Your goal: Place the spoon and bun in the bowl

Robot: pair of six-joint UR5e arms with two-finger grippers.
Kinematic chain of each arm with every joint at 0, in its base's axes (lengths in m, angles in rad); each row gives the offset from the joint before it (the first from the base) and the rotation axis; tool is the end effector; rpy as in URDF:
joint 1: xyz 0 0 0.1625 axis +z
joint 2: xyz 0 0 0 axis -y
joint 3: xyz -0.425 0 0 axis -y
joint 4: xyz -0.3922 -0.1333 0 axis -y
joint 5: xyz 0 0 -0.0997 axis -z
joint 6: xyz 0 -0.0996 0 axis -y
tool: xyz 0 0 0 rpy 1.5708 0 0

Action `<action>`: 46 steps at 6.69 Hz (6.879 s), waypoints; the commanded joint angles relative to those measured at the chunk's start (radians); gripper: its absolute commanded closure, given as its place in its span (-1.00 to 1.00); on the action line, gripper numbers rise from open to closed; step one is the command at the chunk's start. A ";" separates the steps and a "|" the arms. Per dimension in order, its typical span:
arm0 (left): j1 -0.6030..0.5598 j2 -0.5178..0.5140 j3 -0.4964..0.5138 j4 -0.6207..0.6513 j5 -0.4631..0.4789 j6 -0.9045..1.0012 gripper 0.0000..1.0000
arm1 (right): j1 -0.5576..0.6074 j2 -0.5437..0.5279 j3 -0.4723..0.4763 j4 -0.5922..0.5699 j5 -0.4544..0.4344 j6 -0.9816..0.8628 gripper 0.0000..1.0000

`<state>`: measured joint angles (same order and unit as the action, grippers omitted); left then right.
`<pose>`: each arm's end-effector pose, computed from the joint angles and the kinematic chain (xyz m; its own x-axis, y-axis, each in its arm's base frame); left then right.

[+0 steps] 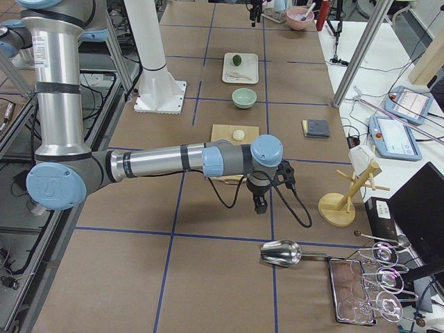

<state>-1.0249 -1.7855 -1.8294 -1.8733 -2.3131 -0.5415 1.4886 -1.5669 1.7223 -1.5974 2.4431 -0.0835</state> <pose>0.2355 -0.5147 0.3815 0.5201 0.3601 -0.7745 -0.1197 0.9286 0.3514 0.0161 -0.4992 0.5775 0.6238 -0.2327 0.7461 0.1339 0.9723 0.1913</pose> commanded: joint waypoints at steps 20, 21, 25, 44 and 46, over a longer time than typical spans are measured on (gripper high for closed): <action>0.408 -0.457 0.226 -0.088 0.374 -0.421 1.00 | -0.051 -0.019 0.002 0.020 0.051 0.004 -1.00; 0.410 -0.523 0.296 -0.151 0.386 -0.426 1.00 | -0.051 -0.019 0.002 0.020 0.051 0.004 -1.00; 0.450 -0.632 0.433 -0.228 0.498 -0.466 1.00 | -0.060 -0.019 0.002 0.043 0.054 0.005 -1.00; 0.304 -0.232 -0.056 0.123 0.495 -0.224 -0.97 | -0.857 0.226 0.062 0.415 -0.533 1.351 -0.89; 0.304 -0.230 -0.054 0.123 0.497 -0.224 -0.97 | -0.858 0.226 0.063 0.415 -0.532 1.351 -0.32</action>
<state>-0.7209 -2.0171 -1.8842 -1.7502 -1.8169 -0.7654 0.6329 -1.3415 1.7845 -1.1826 1.9110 1.2671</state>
